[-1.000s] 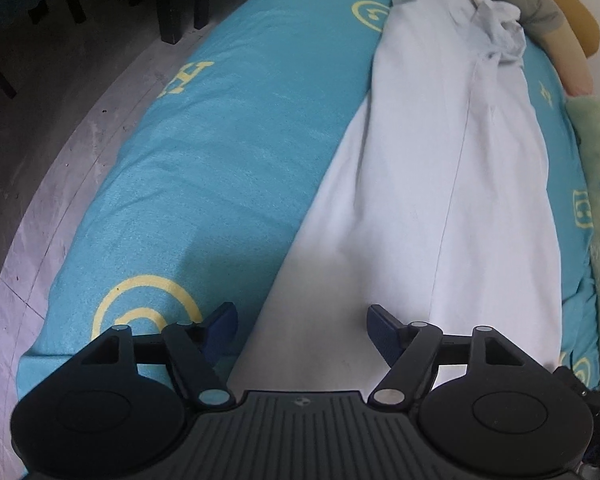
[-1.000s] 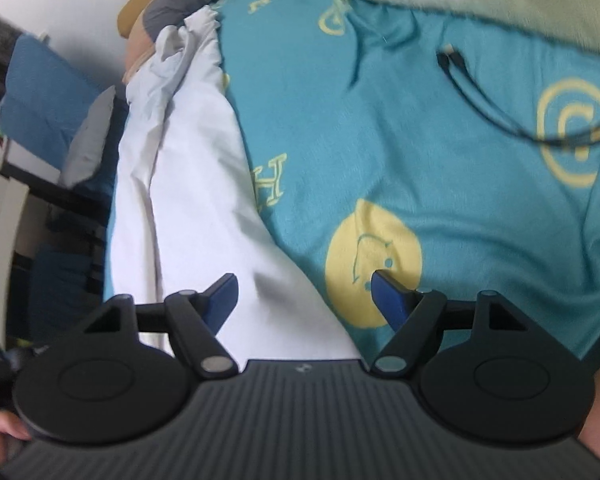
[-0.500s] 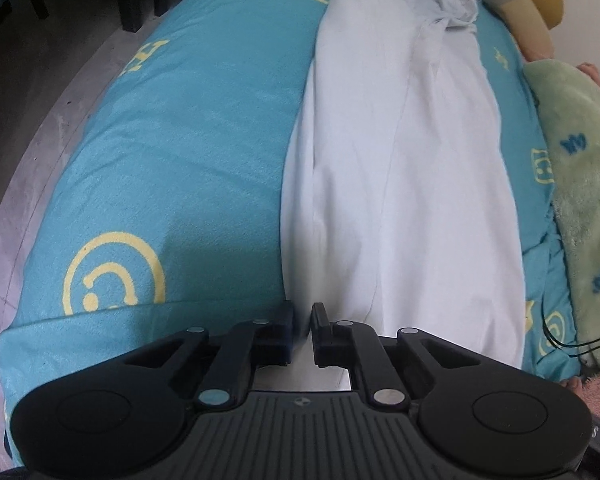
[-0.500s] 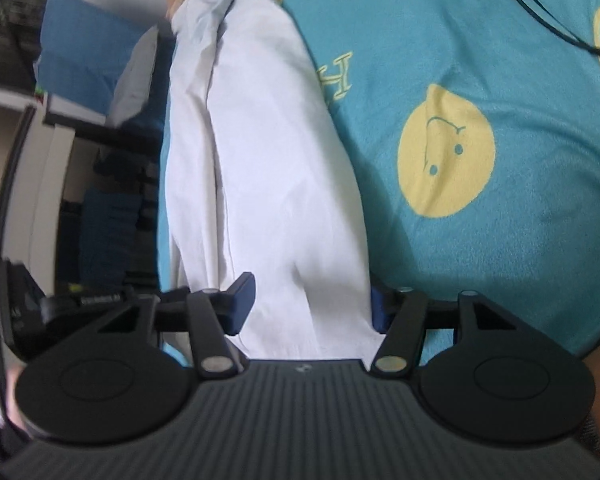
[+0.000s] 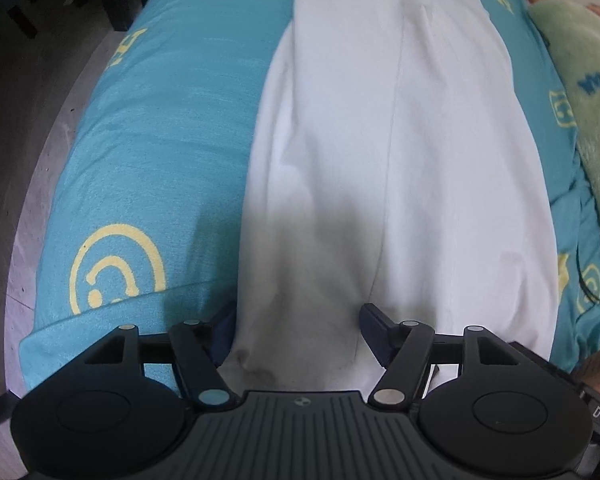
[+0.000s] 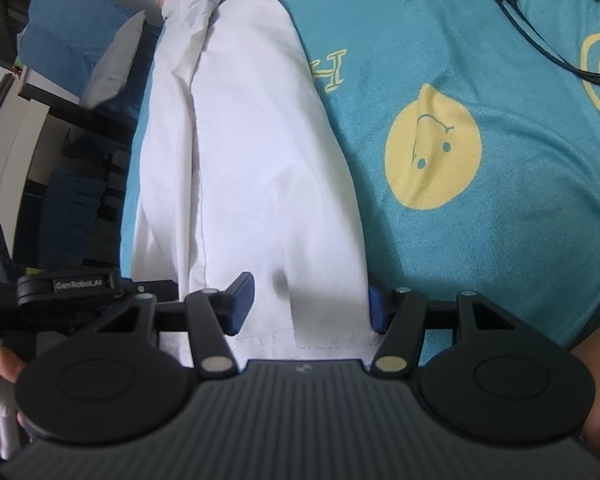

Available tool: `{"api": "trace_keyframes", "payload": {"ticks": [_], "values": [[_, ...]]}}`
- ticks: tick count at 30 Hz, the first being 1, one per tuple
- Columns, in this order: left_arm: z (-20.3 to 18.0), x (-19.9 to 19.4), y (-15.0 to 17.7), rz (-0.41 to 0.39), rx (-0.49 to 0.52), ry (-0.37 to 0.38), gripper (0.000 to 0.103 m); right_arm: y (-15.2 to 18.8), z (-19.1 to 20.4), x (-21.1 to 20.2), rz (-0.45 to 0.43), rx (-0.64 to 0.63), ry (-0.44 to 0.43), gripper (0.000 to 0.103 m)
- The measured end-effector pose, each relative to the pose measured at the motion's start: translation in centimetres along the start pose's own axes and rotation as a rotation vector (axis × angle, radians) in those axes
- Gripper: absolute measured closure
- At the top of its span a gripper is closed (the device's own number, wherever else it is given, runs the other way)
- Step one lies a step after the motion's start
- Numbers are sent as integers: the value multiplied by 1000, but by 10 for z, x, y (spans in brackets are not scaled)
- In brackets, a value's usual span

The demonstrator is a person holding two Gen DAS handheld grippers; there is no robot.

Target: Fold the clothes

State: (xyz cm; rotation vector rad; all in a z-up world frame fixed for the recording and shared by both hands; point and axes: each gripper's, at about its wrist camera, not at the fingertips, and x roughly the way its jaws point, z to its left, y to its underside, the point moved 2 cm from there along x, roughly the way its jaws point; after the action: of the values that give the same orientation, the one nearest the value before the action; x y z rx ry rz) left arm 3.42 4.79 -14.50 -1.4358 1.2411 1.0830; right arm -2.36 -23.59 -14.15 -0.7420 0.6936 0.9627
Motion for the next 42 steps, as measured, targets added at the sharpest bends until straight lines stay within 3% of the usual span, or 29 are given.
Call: {"api": "trace_keyframes", "payload": {"ticks": [3, 5, 8, 10, 12, 16, 23, 26, 32, 36, 42], "values": [[-6, -1, 3, 9, 35, 10, 52, 2, 6, 3, 7, -34, 7, 43], [-11, -1, 6, 15, 58, 16, 73, 4, 9, 5, 11, -57, 11, 43], [-17, -5, 10, 9, 87, 21, 91, 6, 16, 7, 22, -96, 13, 44], [-21, -10, 12, -13, 94, 54, 92, 9, 22, 8, 38, -136, 3, 47], [-24, -15, 13, -36, 100, 88, 94, 10, 25, 8, 36, -157, 8, 77], [-19, -26, 15, -79, 34, 154, 97, 7, 23, 7, 28, -155, 3, 89], [9, -82, 24, -265, -158, 440, 98, -16, 9, -36, -85, 9, -176, 92], [30, -118, 3, -348, -229, 559, 98, -34, 13, -67, -154, 20, -234, 92], [26, -183, -9, -432, -212, 642, 98, -60, 32, -142, -291, -36, -341, 93], [25, -194, 22, -432, -167, 659, 98, -49, 35, -175, -318, -103, -365, 93], [25, -175, 81, -395, -123, 649, 98, 2, 19, -185, -291, -173, -346, 93]]}}
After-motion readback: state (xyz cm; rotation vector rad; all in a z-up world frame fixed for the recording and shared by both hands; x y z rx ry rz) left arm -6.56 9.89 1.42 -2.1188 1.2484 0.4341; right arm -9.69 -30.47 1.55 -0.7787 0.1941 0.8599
